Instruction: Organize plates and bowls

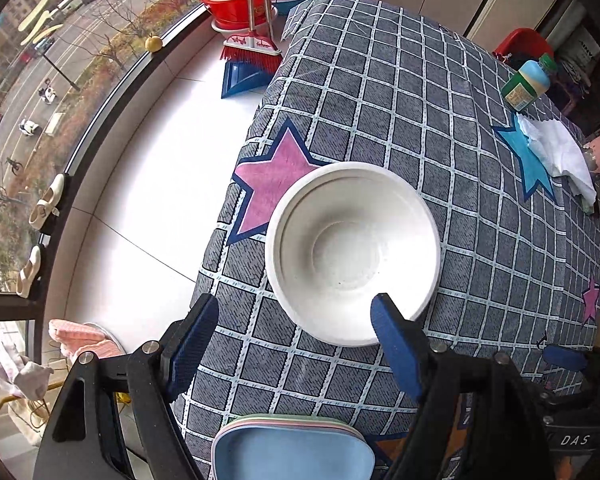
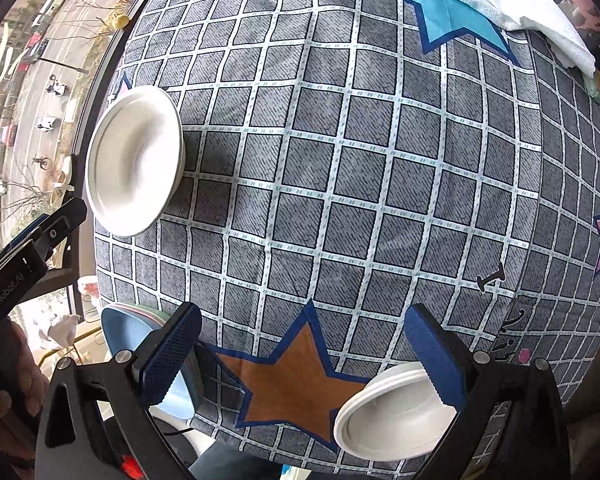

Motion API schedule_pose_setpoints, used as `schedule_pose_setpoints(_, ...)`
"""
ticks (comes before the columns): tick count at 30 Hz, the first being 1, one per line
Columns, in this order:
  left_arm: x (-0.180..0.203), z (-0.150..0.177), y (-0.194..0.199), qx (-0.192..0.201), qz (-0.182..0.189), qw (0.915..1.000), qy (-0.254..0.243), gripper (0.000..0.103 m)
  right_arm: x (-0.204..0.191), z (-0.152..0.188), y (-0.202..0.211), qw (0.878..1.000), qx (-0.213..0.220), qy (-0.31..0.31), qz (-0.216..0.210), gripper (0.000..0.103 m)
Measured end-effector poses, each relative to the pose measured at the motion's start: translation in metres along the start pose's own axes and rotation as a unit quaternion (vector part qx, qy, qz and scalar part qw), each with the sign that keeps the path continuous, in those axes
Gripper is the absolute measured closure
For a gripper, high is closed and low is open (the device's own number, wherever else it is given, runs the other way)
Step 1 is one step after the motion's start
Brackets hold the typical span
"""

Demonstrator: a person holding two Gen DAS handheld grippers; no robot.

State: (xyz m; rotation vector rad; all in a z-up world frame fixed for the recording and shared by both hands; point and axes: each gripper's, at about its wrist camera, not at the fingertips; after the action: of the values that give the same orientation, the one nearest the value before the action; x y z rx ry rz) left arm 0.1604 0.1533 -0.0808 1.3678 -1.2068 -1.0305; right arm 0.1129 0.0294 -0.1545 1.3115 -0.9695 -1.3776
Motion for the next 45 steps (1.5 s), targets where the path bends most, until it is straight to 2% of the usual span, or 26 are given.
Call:
schedule_pose_setpoints(6,-0.01,-0.025,-0.031,-0.013,-0.017,0.9997,0.01,0.022,-0.027,-0.041,-0.017,1.0,0.002,0.017,-0.007,0.001)
schedule_pose_setpoints(11,-0.007,-0.038,-0.056,-0.019,-0.036,0.9991,-0.012,0.022,-0.044,-0.066,-0.038,1.0,0.001,0.028,-0.003,0.001)
schedule_pose_setpoints(18,-0.001,-0.049,-0.081,-0.032,-0.043,0.998,-0.033,0.022,-0.059,-0.088,-0.062,0.999,-0.001,0.029,0.02,0.001)
schedule_pose_setpoints(19,0.0,-0.049,-0.084,-0.038,-0.041,0.9979,-0.035,0.023,-0.06,-0.089,-0.064,0.999,0.0,0.03,0.023,0.001)
schedule_pose_setpoints(20,0.001,-0.051,-0.088,-0.044,-0.038,0.9976,-0.037,0.029,-0.064,-0.09,-0.067,0.999,0.001,0.032,0.025,0.001)
schedule_pose_setpoints(21,0.002,-0.051,-0.092,-0.054,-0.036,0.9972,-0.039,0.037,-0.07,-0.091,-0.071,0.999,0.002,0.033,0.027,0.004)
schedule_pose_setpoints(22,0.005,-0.051,-0.095,-0.062,-0.038,0.9966,-0.04,0.038,-0.072,-0.091,-0.072,0.999,0.003,0.036,0.026,0.008)
schedule_pose_setpoints(24,0.009,-0.051,-0.097,-0.057,-0.045,0.9962,-0.047,0.04,-0.074,-0.097,-0.073,0.999,0.002,0.04,0.017,0.027)
schedule_pose_setpoints(25,0.011,-0.05,-0.097,-0.057,-0.044,0.9961,-0.051,0.042,-0.077,-0.097,-0.075,0.999,0.004,0.043,0.011,0.029)
schedule_pose_setpoints(27,0.016,-0.047,-0.094,-0.056,-0.041,0.9959,-0.058,0.053,-0.089,-0.097,-0.077,0.999,0.01,0.051,-0.005,0.052)
schedule_pose_setpoints(30,0.03,-0.044,-0.091,-0.063,-0.031,0.9949,-0.073,0.066,-0.103,-0.098,-0.082,0.998,0.007,0.047,-0.031,0.068)
schedule_pose_setpoints(32,0.043,-0.039,-0.09,-0.073,-0.019,0.9941,-0.078,0.069,-0.1,-0.093,-0.081,0.999,0.005,0.044,-0.028,0.076)
schedule_pose_setpoints(38,0.1,-0.016,-0.087,-0.08,-0.002,0.9896,-0.119,0.07,-0.057,-0.077,-0.078,1.0,-0.006,0.009,-0.023,0.077)
schedule_pose_setpoints(45,0.184,0.02,-0.089,-0.091,0.019,0.9801,-0.175,0.07,0.015,-0.049,-0.072,0.998,-0.01,-0.056,-0.007,0.077)
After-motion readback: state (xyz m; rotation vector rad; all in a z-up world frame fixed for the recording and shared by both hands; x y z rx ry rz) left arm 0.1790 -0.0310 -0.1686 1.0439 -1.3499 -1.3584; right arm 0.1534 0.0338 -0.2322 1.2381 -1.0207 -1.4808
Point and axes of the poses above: each gripper's, at about its wrist camera, not at the fingertips, and y roughly against the way its jaws point, x to its right, z to its underside, and after that the axes turned 9 degrees about y, right-handed
